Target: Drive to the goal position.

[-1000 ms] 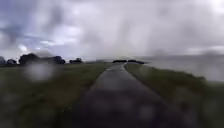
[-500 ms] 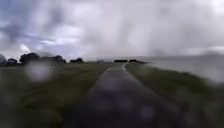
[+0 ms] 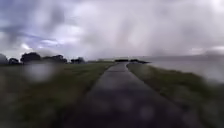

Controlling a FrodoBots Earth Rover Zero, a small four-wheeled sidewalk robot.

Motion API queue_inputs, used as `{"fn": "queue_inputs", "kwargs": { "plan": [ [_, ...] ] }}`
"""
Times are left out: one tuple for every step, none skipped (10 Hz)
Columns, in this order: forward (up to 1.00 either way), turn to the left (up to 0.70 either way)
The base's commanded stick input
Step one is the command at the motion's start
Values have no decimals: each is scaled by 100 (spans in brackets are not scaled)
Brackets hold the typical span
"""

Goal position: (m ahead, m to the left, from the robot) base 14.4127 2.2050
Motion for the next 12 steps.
{"fn": "queue_inputs", "kwargs": {
  "plan": [
    [70,0],
    [70,0],
    [70,0],
    [70,0],
    [70,0],
    [70,0],
    [70,0],
    [70,-1],
    [70,-17],
    [70,-32],
    [70,-21],
    [70,-4]
  ]
}}
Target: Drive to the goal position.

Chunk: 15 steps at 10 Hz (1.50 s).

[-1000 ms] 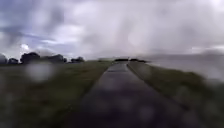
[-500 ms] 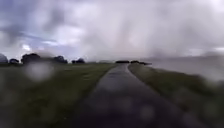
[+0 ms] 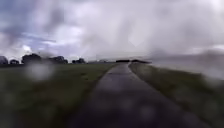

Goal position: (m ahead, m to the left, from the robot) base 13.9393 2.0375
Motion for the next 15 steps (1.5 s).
{"fn": "queue_inputs", "kwargs": {
  "plan": [
    [70,0],
    [70,0],
    [70,0],
    [70,0],
    [70,0],
    [70,0],
    [70,0],
    [70,0],
    [70,0],
    [70,0],
    [70,0],
    [70,0],
    [70,0],
    [70,0],
    [70,0]
  ]
}}
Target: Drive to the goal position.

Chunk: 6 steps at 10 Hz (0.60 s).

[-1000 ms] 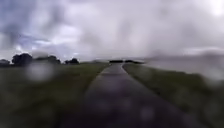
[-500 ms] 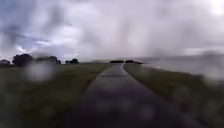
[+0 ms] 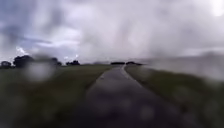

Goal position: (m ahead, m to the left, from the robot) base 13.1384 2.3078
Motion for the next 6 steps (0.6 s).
{"fn": "queue_inputs", "kwargs": {
  "plan": [
    [70,0],
    [70,0],
    [70,0],
    [70,0],
    [70,0],
    [70,0]
  ]
}}
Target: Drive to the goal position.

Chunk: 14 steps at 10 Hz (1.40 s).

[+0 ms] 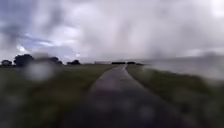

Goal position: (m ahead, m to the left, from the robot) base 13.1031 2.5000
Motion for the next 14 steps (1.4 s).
{"fn": "queue_inputs", "kwargs": {
  "plan": [
    [70,0],
    [70,0],
    [70,0],
    [70,0],
    [70,0],
    [70,0],
    [70,0],
    [70,0],
    [70,0],
    [70,0],
    [70,0],
    [70,0],
    [70,0],
    [70,0]
  ]
}}
